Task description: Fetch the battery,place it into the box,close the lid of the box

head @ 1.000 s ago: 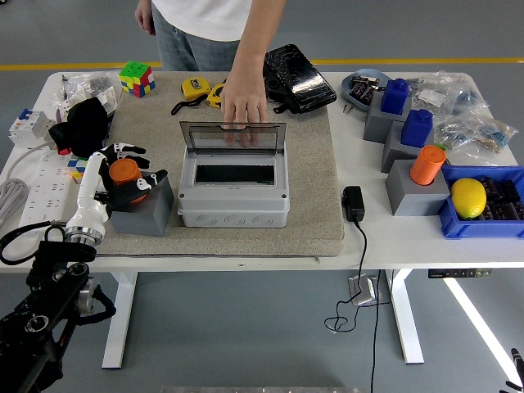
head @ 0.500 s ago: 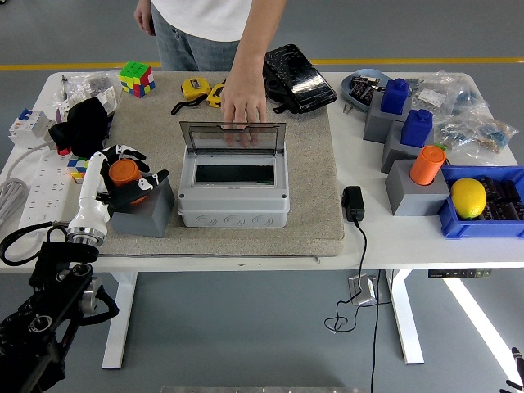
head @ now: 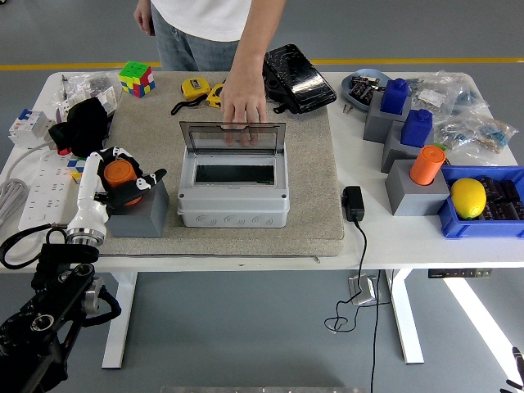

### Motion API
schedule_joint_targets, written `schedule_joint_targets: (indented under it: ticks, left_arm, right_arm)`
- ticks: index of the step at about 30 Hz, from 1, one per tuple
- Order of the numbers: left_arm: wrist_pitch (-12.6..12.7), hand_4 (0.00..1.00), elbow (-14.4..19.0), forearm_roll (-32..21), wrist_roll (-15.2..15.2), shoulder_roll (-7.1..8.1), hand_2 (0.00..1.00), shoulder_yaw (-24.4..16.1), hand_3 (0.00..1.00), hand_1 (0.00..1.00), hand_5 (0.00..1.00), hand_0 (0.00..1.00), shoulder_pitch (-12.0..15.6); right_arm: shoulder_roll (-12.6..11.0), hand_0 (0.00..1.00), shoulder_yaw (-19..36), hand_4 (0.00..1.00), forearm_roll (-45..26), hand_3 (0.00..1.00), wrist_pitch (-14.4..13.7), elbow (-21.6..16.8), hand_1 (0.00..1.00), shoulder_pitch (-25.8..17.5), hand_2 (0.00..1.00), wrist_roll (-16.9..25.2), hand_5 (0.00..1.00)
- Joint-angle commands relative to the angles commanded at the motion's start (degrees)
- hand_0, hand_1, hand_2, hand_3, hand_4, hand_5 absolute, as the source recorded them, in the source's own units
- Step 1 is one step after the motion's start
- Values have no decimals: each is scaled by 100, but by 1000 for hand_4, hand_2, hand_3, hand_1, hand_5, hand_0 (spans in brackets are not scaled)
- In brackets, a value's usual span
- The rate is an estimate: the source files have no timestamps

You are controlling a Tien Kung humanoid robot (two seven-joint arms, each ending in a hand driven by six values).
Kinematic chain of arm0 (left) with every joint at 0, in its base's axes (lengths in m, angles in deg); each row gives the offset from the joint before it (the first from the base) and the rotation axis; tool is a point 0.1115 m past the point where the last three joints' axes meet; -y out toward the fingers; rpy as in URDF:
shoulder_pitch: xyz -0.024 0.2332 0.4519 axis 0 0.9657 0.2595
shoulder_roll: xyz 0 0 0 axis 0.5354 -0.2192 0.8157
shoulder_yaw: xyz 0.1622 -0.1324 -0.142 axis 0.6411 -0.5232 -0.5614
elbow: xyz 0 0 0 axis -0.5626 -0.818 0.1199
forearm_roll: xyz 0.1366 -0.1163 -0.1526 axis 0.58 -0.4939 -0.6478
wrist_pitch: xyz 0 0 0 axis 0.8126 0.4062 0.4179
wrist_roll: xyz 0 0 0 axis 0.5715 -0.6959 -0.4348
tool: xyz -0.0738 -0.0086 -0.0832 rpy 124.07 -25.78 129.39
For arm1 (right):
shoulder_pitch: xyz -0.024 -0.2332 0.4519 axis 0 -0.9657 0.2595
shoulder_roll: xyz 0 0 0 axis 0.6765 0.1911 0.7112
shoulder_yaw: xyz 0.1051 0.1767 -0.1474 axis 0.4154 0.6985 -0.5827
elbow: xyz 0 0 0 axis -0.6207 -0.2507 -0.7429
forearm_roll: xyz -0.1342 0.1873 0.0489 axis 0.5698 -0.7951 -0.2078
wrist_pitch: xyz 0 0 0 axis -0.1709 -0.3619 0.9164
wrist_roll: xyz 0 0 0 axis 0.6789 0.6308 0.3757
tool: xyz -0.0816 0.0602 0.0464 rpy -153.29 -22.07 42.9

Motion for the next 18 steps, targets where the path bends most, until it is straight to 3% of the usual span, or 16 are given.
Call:
schedule_joint_targets:
  ticks: [11,18]
  left_arm:
    - [164,968,-43,-215,118,1,45,34,38,10,42,25,-14]
    - [282,974,101,-284,153,40,42,26,34,6,53,21,-69]
  right_arm:
    - [-2,814,6,998,-4,787,0,0,754,-1,731,-5,998]
    - [-4,814,-23,998,-11,787,5,0,754,7,731,-5,998]
